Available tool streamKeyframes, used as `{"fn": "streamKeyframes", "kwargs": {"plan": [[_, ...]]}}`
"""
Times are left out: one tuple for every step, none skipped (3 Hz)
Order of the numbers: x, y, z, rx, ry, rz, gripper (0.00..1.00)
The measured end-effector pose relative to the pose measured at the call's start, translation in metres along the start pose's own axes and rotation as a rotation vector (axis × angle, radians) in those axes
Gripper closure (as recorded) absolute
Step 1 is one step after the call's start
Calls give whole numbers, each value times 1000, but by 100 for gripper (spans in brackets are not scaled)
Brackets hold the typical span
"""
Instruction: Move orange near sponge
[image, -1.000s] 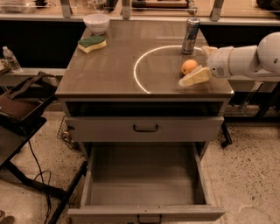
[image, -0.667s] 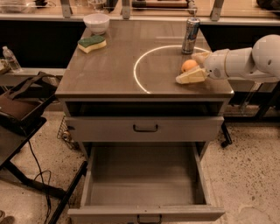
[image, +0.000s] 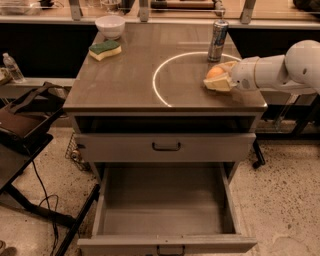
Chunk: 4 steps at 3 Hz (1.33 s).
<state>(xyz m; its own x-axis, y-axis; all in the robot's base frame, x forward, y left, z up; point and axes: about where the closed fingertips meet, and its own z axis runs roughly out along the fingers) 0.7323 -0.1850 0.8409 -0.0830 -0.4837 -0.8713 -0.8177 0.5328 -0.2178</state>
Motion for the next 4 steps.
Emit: {"fn": "streamKeyframes", "kwargs": {"plan": [[-4,2,4,-10,3,-8,100],[-15,2,6,-23,12,-30,100],[-85,5,23,-75,25,-78,100],[-143,5,57,-98,34,-73,100]]}}
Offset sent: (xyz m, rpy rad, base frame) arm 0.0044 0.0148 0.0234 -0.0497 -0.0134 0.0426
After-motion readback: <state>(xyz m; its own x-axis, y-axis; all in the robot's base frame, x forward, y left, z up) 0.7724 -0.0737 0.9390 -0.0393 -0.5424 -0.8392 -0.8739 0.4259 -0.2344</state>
